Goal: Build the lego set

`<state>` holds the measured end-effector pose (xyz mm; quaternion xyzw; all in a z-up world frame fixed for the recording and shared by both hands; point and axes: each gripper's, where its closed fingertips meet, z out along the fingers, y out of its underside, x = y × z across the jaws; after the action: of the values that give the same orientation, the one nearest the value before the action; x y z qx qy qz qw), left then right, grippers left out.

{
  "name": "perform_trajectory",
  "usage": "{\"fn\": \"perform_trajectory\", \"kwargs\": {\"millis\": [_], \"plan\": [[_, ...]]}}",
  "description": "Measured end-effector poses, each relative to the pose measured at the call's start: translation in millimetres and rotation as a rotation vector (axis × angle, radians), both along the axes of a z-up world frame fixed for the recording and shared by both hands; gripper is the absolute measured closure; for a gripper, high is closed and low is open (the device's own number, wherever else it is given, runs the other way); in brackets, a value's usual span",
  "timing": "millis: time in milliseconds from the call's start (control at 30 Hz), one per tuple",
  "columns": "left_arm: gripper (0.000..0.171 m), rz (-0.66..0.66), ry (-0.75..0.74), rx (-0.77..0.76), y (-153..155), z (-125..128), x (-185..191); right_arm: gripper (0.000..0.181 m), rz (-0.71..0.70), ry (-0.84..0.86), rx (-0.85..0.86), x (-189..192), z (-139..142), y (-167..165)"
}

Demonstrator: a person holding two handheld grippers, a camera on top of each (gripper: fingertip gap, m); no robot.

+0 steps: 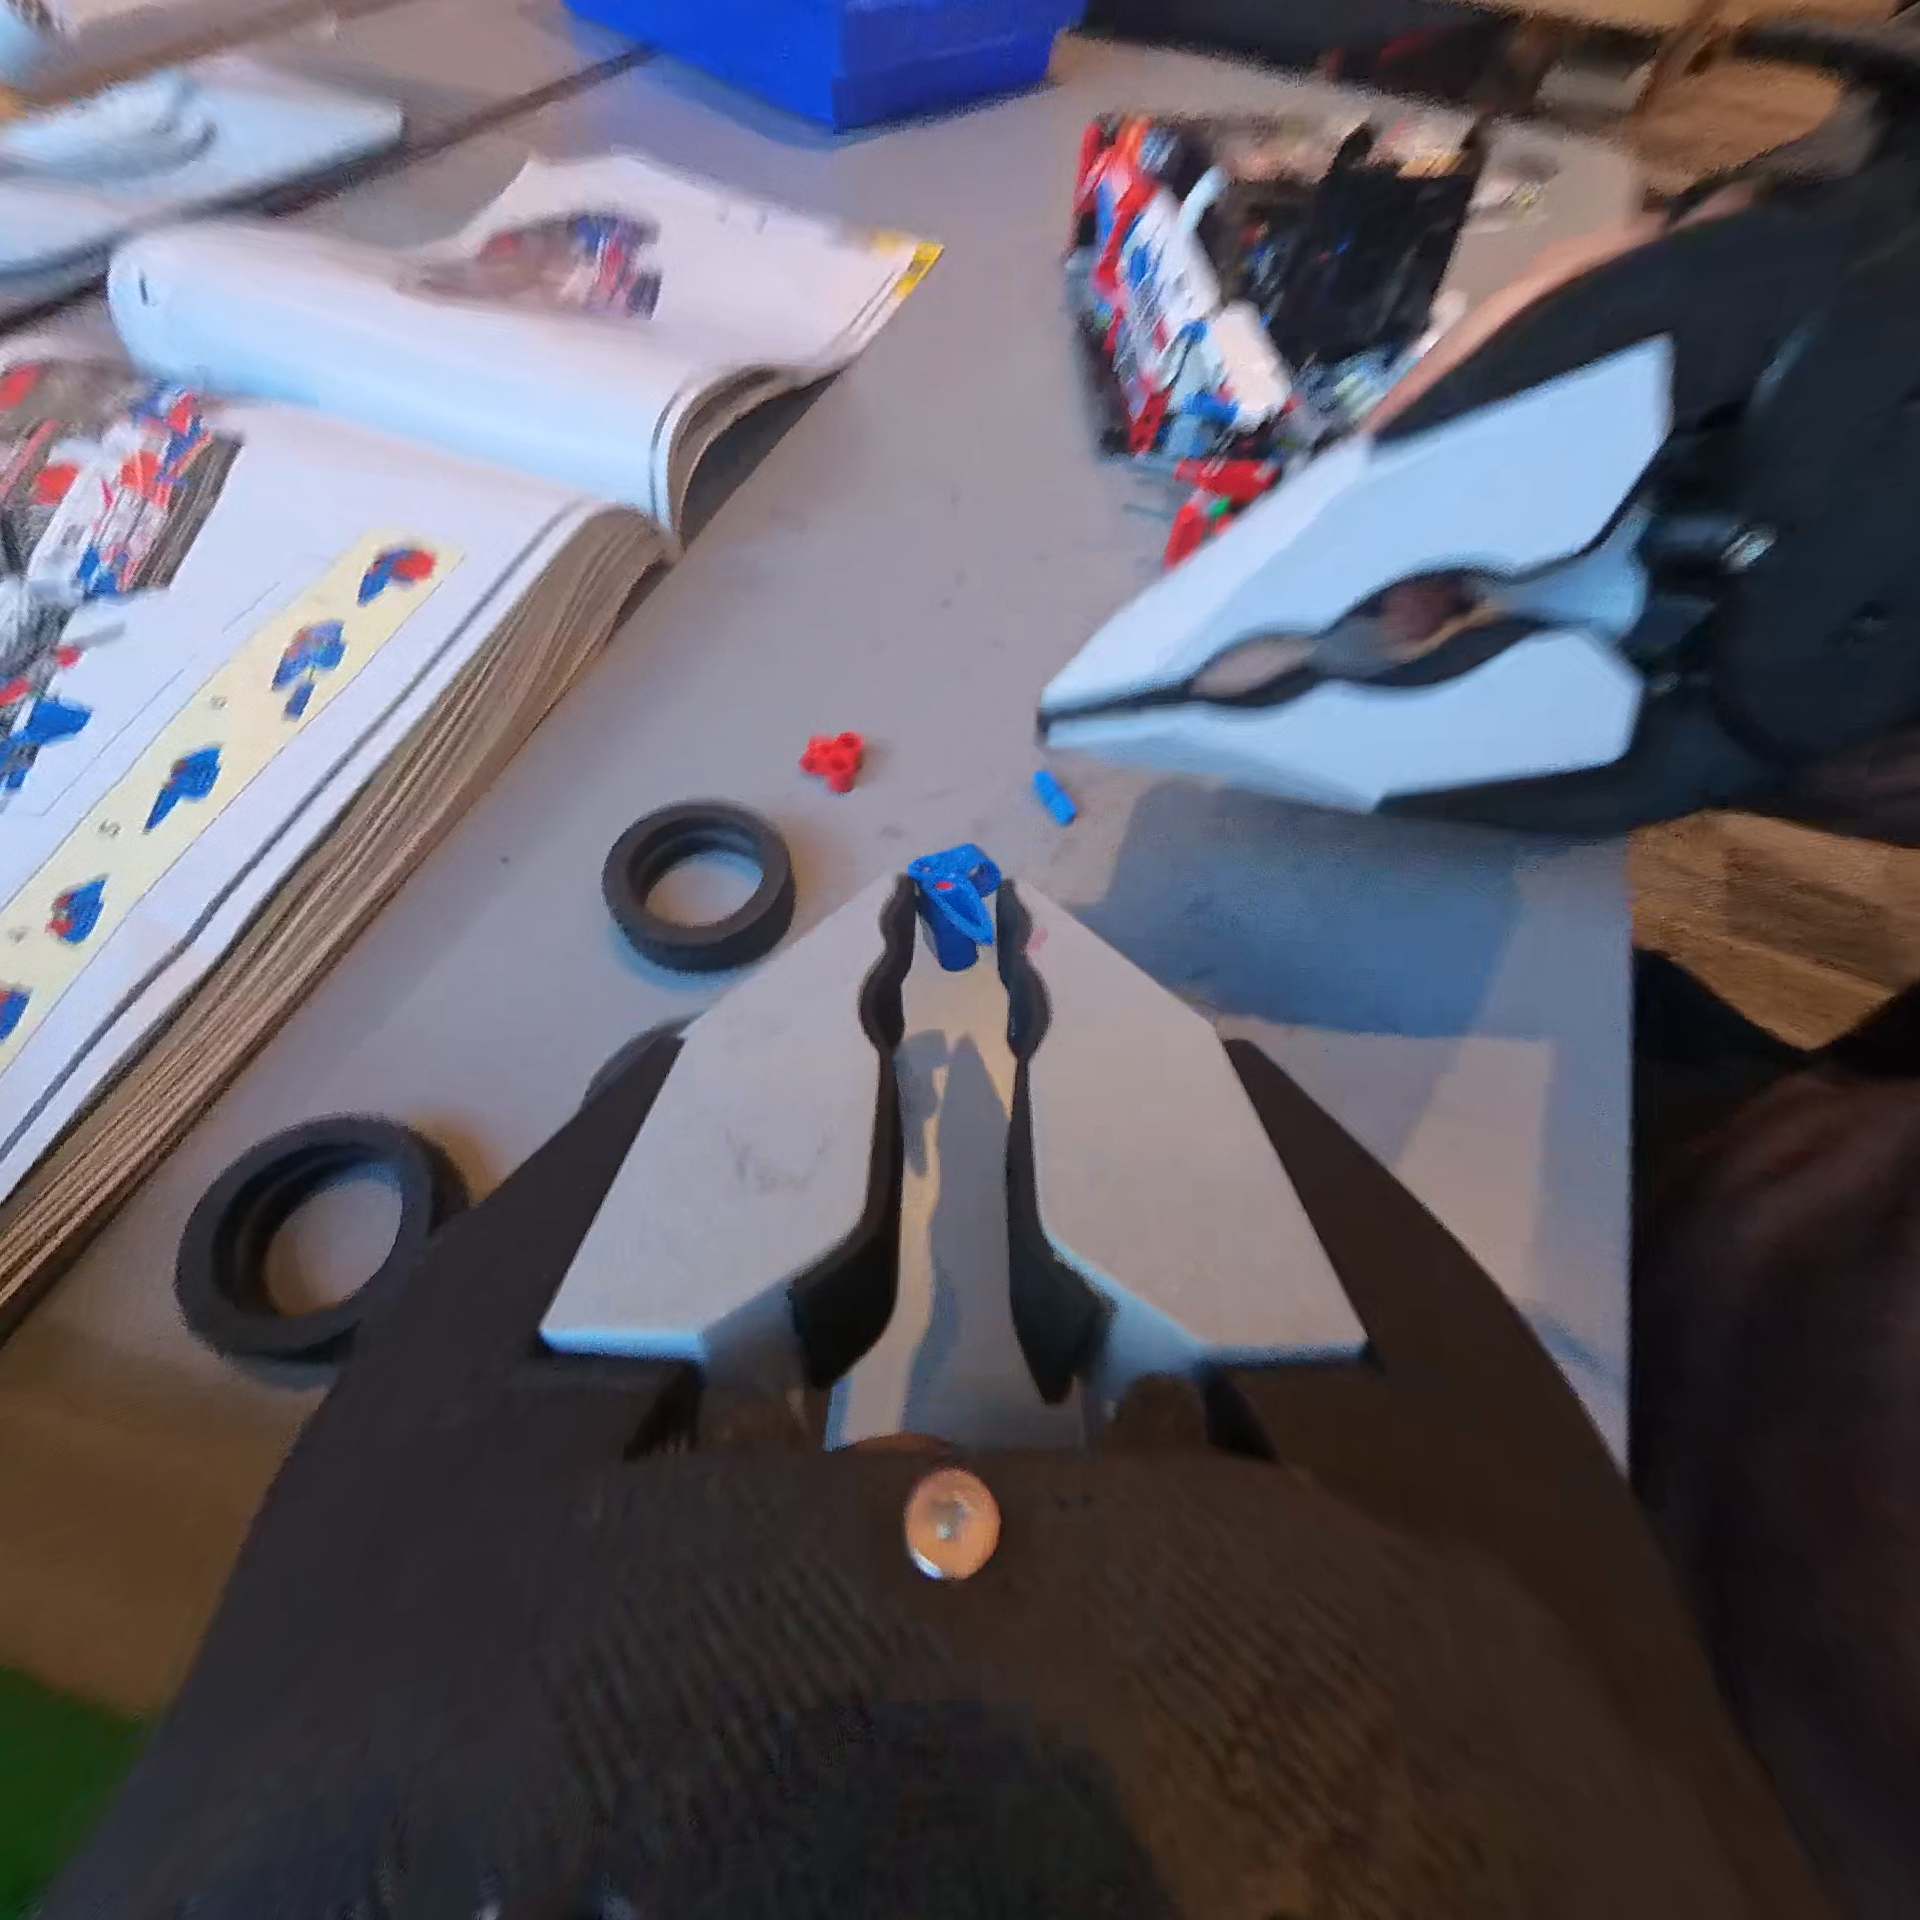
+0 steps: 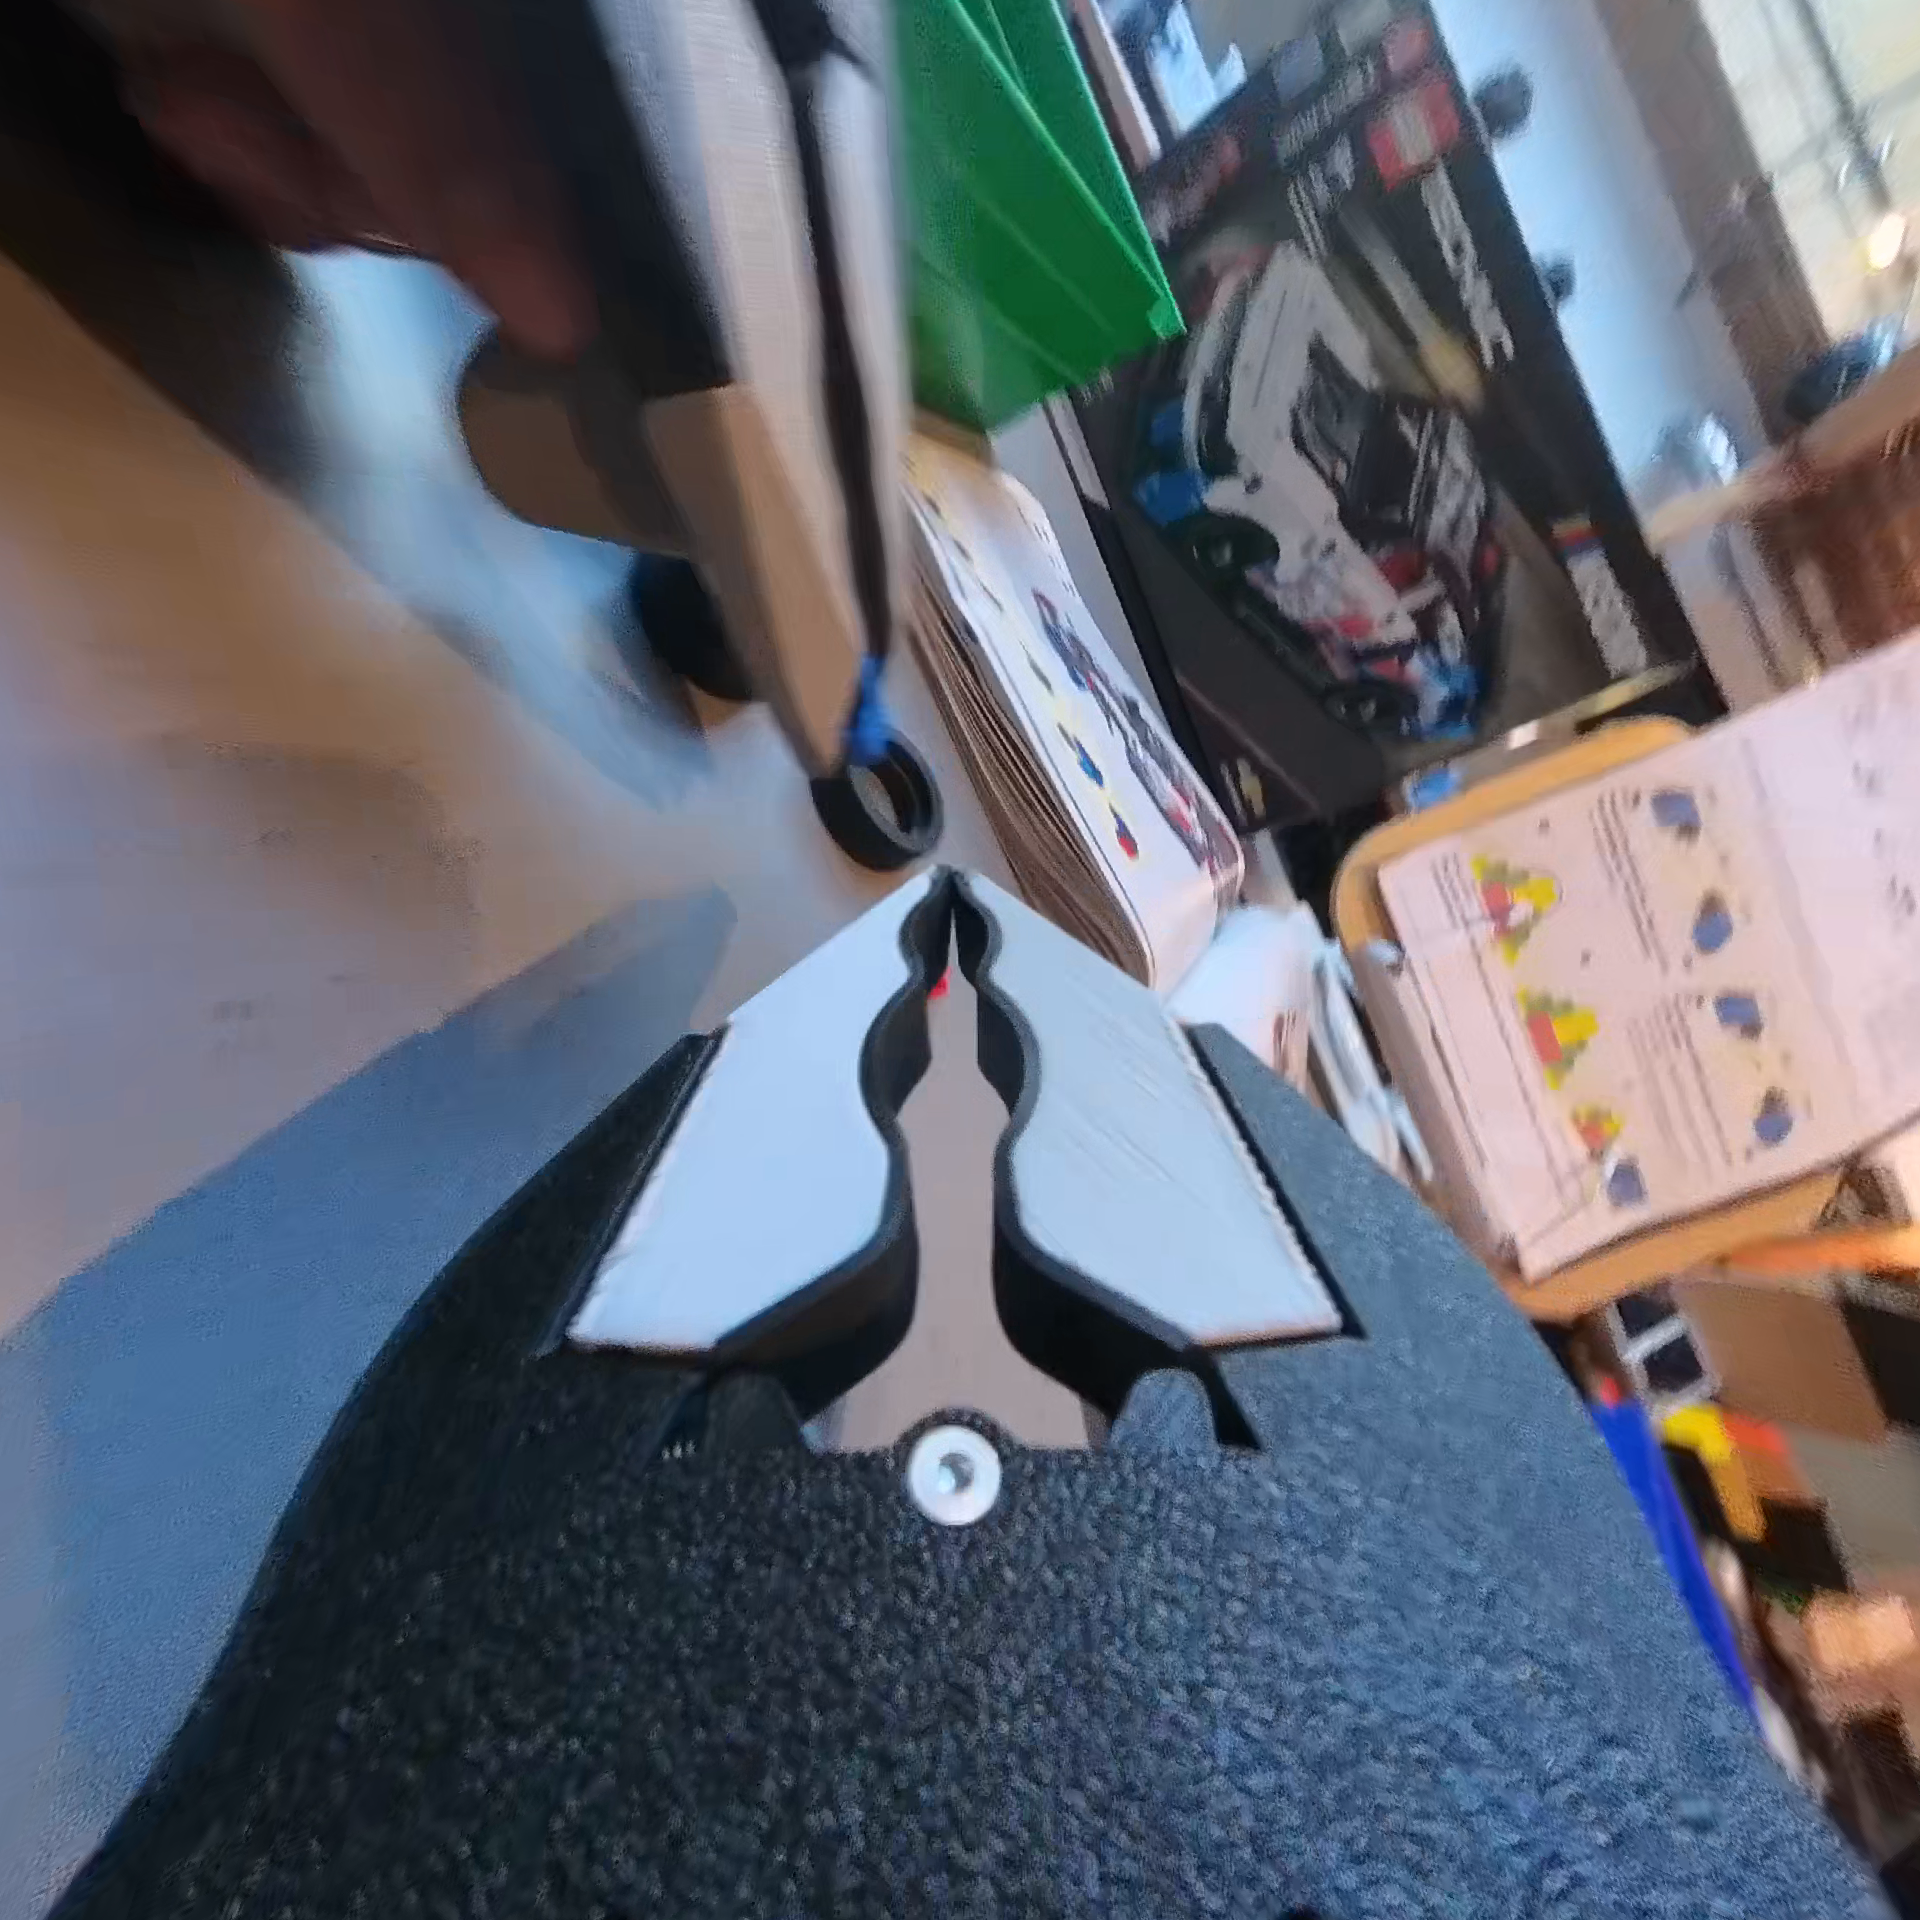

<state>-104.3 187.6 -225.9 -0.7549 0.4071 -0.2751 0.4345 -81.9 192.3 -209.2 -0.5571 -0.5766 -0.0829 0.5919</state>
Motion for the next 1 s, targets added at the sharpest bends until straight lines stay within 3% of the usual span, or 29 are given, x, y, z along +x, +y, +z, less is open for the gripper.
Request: {"fn": "perform_trajectory", "kwargs": {"millis": [133,233,467,1000], "plan": [[0.159,0.035,0.336,-0.004,-2,-39,-15,0.181,-0.204,0.105,-0.209,28,-3,18],[0.159,0.056,0.446,0.102,1,-38,-19,0.181,-0.283,0.212,-0.407,43,-13,14],[0.153,0.032,0.419,0.077,-12,-39,-10,0.177,-0.279,0.267,-0.614,38,-35,-8],[0.145,0.050,0.378,0.040,-30,-38,-2,0.178,-0.249,0.269,-0.598,34,-34,-11]]}}
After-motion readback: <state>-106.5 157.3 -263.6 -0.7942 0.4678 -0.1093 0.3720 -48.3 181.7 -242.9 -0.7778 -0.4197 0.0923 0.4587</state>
